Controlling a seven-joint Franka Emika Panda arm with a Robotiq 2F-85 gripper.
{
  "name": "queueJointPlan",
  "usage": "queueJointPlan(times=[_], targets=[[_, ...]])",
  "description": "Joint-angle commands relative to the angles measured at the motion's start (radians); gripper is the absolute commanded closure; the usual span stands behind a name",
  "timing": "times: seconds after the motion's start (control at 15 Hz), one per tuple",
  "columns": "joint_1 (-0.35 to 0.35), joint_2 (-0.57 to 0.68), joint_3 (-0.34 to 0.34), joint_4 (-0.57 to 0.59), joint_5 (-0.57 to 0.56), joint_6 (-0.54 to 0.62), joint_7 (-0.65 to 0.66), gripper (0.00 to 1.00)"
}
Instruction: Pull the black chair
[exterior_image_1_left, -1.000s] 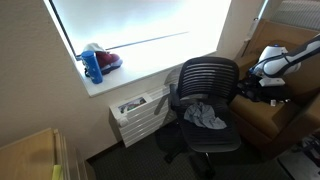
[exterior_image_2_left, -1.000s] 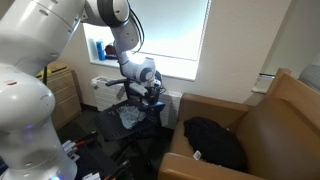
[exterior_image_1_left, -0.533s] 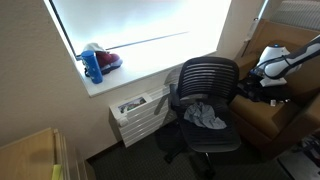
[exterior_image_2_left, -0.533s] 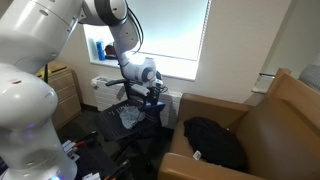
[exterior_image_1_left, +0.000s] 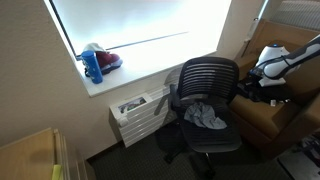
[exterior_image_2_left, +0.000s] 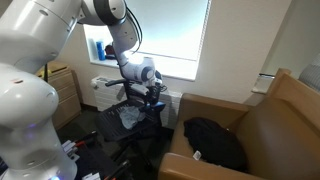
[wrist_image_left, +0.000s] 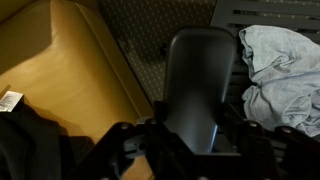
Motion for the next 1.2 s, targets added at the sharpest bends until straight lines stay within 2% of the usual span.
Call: queueJointPlan(times=[0.0, 0.27, 0.53, 0.73, 0.8, 0.87, 1.0, 1.07, 1.13], targets=[[-0.016, -0.009, 0.005, -0.022, -0.001, -0.011, -0.012, 0.66], [-0.068, -0.102, 0.055, -0.126, 0.040, -0.141, -0.071, 0.66], [-0.062, -0.202, 0.020, -0.258, 0.036, -0.231, -0.001, 0.66], [-0.051, -0.240, -0.011, -0.295, -0.007, -0.327, 0.042, 0.66], [-0.048, -0.248, -0.018, -0.304, -0.019, -0.322, 0.054, 0.66], [-0.058, -0.158, 0.003, -0.223, 0.012, -0.269, 0.074, 0.41], [-0.062, -0.194, -0.004, -0.257, -0.015, -0.304, 0.073, 0.41], [-0.074, -0.203, 0.014, -0.264, 0.004, -0.268, 0.049, 0.16], [-0.071, -0.198, 0.013, -0.273, -0.004, -0.170, 0.053, 0.16]])
